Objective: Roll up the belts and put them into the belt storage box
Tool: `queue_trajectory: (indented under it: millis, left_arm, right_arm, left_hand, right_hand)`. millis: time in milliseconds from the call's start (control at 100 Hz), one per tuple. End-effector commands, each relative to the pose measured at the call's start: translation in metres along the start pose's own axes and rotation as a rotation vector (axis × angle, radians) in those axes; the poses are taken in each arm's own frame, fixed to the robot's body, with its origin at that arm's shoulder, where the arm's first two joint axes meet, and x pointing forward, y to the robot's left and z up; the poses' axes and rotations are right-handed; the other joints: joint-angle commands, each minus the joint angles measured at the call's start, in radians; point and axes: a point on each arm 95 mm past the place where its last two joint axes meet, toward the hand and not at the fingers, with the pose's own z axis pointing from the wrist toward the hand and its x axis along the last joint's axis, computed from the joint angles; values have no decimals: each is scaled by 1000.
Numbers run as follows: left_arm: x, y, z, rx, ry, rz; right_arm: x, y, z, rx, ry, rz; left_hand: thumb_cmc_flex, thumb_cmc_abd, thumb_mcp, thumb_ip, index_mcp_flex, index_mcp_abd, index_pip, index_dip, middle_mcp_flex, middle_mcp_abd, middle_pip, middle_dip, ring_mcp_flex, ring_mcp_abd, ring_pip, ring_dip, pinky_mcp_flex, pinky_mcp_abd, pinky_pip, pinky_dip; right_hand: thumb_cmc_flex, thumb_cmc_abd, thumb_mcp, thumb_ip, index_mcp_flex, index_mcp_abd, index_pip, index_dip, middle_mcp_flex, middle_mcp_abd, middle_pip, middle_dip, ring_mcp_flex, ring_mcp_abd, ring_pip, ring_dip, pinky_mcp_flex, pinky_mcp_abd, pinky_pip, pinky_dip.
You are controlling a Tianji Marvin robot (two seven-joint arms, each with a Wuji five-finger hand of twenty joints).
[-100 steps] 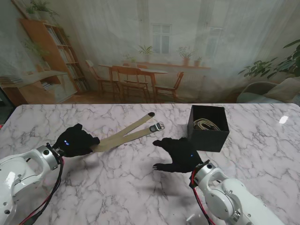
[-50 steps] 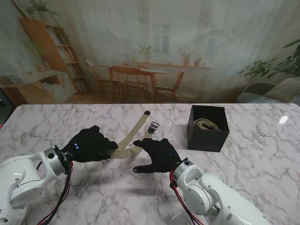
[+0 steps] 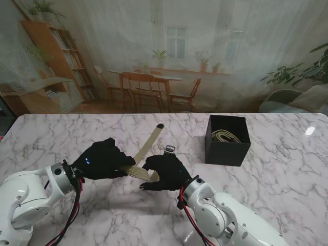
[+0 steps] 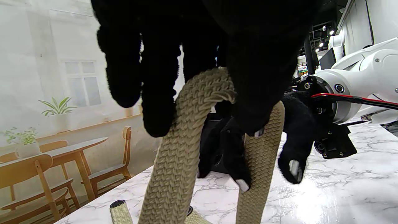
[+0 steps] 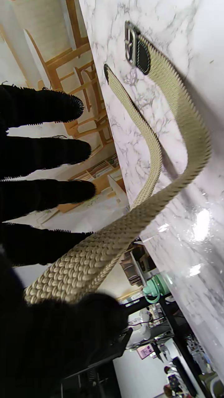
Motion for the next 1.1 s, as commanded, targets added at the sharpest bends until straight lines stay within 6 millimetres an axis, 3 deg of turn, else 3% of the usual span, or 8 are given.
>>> queue_trajectory:
  millis: [0, 60, 150, 220, 360, 570, 870, 1090]
  left_arm:
    - [1, -1, 0, -6, -5, 3]
    - [0, -1, -1, -7, -9, 3]
    - [-3, 0, -3, -16, -22, 8]
    - [-6, 3, -6, -27, -34, 6]
    - [-10, 10, -12, -64, -57, 16]
    - [-14, 17, -21, -113, -77, 22]
    - [-15, 41, -21, -188, -91, -34]
    - [-13, 46, -13, -222, -86, -57]
  right_arm:
    - [4, -3, 1, -8, -9, 29]
    - [5, -3, 1, -19, -23, 49]
    - [4, -2, -2, -33, -36, 64]
    - [2, 0, -5, -45, -33, 66]
    - [-2, 4, -15, -44, -23, 46]
    - [-7, 13, -36, -44, -11, 15]
    - [-14, 35, -68, -74, -5, -69]
    - [-16, 43, -80, -105, -15, -77]
  left_hand:
    - [60, 97, 91, 12, 74, -19, 36, 7, 47, -3, 30, -4, 27, 23, 34, 10, -1, 13, 42, 20]
    - [61, 97, 92, 12, 73, -19, 36, 8, 47, -2, 31, -5, 26, 21, 35, 10, -1, 13, 42, 20]
    - [60, 97, 92, 12, 72, -19, 36, 10, 47, -3, 33, -4, 25, 21, 36, 10, -3, 14, 41, 19]
    - [60, 98, 92, 12, 70, -20, 36, 10, 44, -3, 32, -5, 23, 21, 36, 10, -5, 13, 40, 19]
    - [59, 99, 93, 12, 69, -19, 36, 13, 38, -6, 30, -5, 12, 23, 30, 7, -15, 14, 34, 16]
    - [59, 99, 93, 12, 69, -23, 36, 16, 40, -9, 25, -7, 13, 20, 24, 3, -18, 14, 29, 14]
    - [57, 100, 92, 10, 69, -24, 35, 18, 40, -11, 23, -5, 14, 19, 25, 2, -18, 13, 29, 14]
    - [56, 99, 92, 10, 69, -24, 35, 18, 41, -12, 23, -4, 14, 19, 25, 2, -19, 13, 29, 15]
  right_hand:
    - [59, -63, 157, -76, 27, -100, 141, -62, 148, -54, 37, 29, 74, -39, 21, -2, 10, 20, 14, -38]
    - [82, -63, 320, -119, 83, -109, 188, -64, 370, -92, 75, 64, 193, -87, 70, 26, 33, 26, 35, -47]
    - [130, -68, 393, -149, 107, -60, 221, -100, 618, -116, 180, 153, 375, -160, 152, 79, 84, 19, 84, -50]
    - [178, -76, 421, -154, 114, -36, 228, -135, 707, -121, 263, 213, 482, -194, 207, 120, 154, 1, 156, -38]
    - [206, -80, 450, -152, 131, -27, 246, -157, 729, -100, 404, 300, 588, -178, 312, 207, 235, -14, 268, -11]
    - [226, -108, 488, -137, 174, -32, 265, -149, 744, -72, 514, 380, 652, -169, 413, 276, 272, -18, 317, 3]
    - [240, -146, 538, -128, 212, -39, 277, -124, 762, -41, 573, 442, 681, -164, 473, 309, 300, -19, 338, 8]
    - [250, -145, 543, -130, 217, 2, 271, -124, 764, -27, 596, 470, 657, -153, 481, 318, 299, -19, 340, 4]
